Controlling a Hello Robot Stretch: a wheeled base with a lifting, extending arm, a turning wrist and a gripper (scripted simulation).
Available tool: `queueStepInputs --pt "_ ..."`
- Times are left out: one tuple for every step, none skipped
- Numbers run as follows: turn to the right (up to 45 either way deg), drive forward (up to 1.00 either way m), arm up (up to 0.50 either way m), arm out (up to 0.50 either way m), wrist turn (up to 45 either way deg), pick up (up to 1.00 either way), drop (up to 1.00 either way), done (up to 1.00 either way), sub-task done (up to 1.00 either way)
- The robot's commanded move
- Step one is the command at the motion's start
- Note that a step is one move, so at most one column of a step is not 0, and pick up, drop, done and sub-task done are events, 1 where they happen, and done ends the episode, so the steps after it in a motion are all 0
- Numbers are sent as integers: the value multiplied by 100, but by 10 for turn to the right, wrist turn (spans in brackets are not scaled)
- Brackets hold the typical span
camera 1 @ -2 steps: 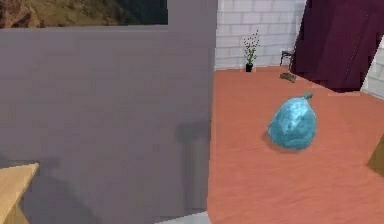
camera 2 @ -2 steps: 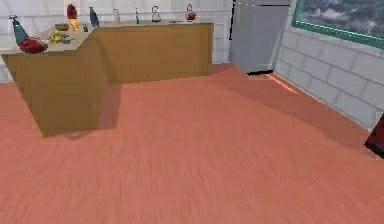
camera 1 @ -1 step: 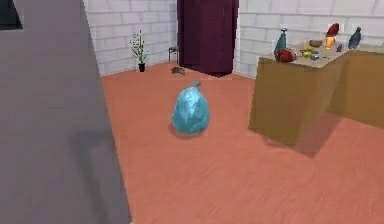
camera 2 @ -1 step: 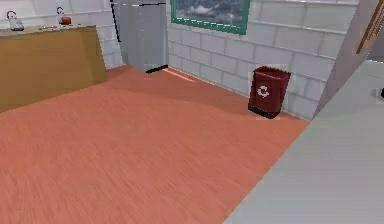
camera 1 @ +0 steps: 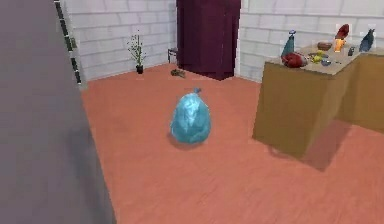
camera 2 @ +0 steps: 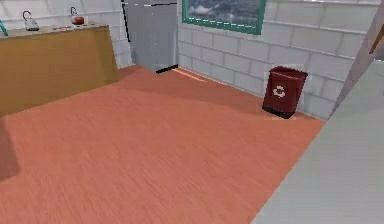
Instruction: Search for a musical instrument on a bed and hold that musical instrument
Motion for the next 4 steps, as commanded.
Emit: queueStepInputs --pt "90 0 0 0 0 0 0 0 0" --pt "0 60 0 0 0 0 0 0 0" --pt "-60 0 0 0 0 0 0 0 0" --pt "0 55 0 0 0 0 0 0 0"
